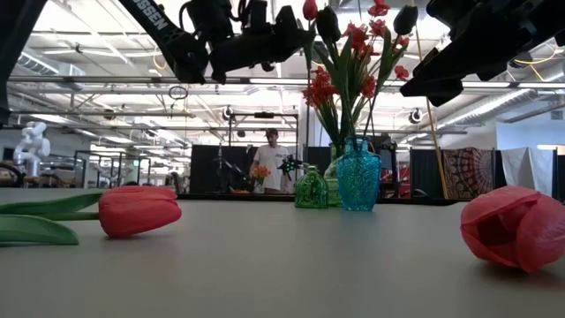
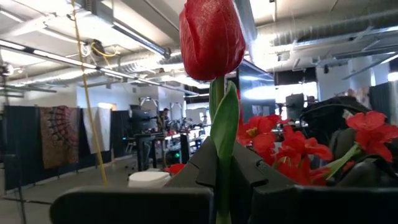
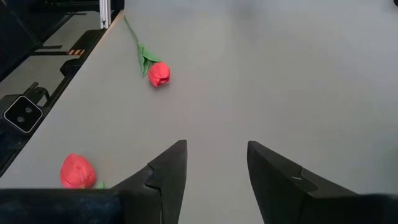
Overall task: Sort flowers into vase by color
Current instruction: Put the top pink flower into the bottom green vase
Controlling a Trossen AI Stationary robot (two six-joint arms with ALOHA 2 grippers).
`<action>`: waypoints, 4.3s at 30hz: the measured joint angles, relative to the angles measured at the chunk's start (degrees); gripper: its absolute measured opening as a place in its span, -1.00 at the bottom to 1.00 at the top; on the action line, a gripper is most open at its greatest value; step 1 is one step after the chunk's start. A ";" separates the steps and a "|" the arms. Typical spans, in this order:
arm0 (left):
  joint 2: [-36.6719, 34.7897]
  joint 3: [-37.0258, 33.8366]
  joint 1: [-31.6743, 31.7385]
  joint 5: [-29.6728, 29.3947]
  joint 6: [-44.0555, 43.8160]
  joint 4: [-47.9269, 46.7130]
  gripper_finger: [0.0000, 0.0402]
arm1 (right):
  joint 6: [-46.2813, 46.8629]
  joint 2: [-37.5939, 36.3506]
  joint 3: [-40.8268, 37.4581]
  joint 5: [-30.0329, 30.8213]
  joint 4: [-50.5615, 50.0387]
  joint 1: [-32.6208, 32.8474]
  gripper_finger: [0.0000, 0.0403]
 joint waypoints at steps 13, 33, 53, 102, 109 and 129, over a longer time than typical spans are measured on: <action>0.00 0.02 -0.91 -2.88 0.29 1.07 -0.93 | 0.02 0.00 0.00 -0.01 -0.02 0.02 -0.21; 0.02 0.04 -1.02 -4.58 0.27 0.80 -0.93 | -2.14 0.00 0.00 0.87 -0.02 0.02 -0.21; 0.81 0.07 -1.02 -3.93 -0.09 1.99 -0.93 | -2.76 0.00 0.00 31.55 -3.81 0.00 -0.21; 2.75 0.04 -0.85 -3.97 2.55 -9.81 -0.05 | -1.24 -0.02 0.00 27.76 -4.29 0.02 -0.21; 2.76 0.04 -1.02 -3.99 6.37 -16.09 -0.03 | -0.79 -0.02 0.00 26.45 -4.26 0.02 -0.21; -9.64 0.03 -1.11 -4.14 10.01 -48.23 -0.03 | 0.27 -0.02 0.00 26.45 -3.86 0.02 -0.21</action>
